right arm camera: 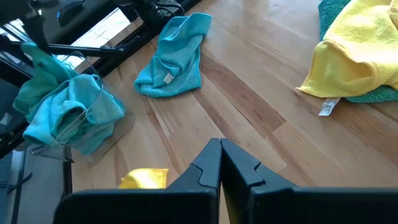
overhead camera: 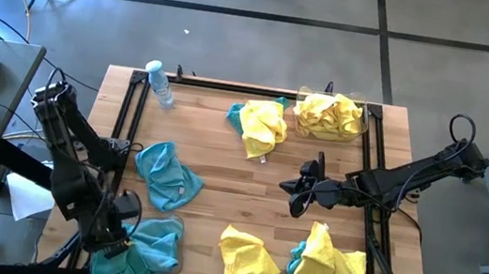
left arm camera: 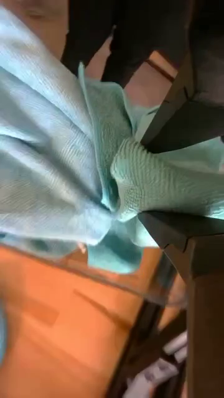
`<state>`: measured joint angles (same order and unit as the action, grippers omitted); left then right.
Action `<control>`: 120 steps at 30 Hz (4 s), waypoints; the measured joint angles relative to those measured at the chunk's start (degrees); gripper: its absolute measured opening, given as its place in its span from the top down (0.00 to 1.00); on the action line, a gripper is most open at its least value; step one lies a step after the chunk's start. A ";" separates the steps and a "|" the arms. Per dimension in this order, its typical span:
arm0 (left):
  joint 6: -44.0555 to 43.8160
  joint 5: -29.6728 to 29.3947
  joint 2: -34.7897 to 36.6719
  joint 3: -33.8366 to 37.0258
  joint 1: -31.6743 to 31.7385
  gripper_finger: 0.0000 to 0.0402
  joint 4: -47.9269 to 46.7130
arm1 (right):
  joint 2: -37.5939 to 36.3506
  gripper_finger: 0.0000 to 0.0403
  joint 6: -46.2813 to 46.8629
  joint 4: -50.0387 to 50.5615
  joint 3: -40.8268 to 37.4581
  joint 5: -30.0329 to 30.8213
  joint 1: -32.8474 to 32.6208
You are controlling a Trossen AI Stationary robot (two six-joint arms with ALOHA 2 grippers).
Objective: Sort microfiber towel by color & place in baskets
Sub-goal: Put the blue microfiber towel into the bottom transparent bin, then put the yellow microfiber towel into the top transparent bin
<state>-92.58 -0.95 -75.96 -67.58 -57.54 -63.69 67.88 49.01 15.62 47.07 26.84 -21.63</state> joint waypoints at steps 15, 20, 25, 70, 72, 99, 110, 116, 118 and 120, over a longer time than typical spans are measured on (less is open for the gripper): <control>0.12 -3.74 -3.71 -8.01 -1.05 0.63 -3.16 | -0.02 1.00 -1.48 0.04 0.00 0.01 0.00; 0.22 -0.23 -9.33 -8.01 -2.97 0.63 -3.12 | -0.02 1.00 -1.48 0.06 0.00 0.01 0.01; 1.73 2.17 -15.84 -8.01 -4.24 0.63 -2.71 | -0.02 1.00 -1.50 0.07 0.00 0.01 0.00; 17.95 -12.20 -14.61 -4.90 5.08 0.63 7.19 | -0.02 1.00 -1.46 0.02 0.00 -0.02 1.77; 18.49 -8.95 -18.08 -4.90 6.13 0.63 7.15 | -0.02 1.00 -1.48 0.02 0.00 -0.02 1.77; 5.59 -4.02 -14.55 -4.88 7.10 0.63 6.78 | 0.00 1.00 -8.44 -0.05 0.00 -0.02 1.77; 7.73 -23.74 -6.70 -4.88 6.94 0.63 -2.91 | 4.37 0.80 -14.92 -4.56 7.37 -2.18 8.78; 8.80 -29.12 -5.31 -4.88 8.73 0.63 -8.19 | 18.24 0.70 -12.49 14.46 23.92 -6.39 18.23; 9.33 -30.16 -5.29 -4.88 9.33 0.63 -9.65 | 23.38 0.68 -11.54 20.56 28.90 -8.40 21.62; 10.48 -30.89 -5.35 -4.88 9.85 0.63 -10.29 | 28.70 0.67 -11.98 24.67 33.56 -11.09 24.89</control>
<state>-82.11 -31.85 -81.32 -72.47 -47.69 -73.97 96.58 37.03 40.29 80.63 15.75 3.26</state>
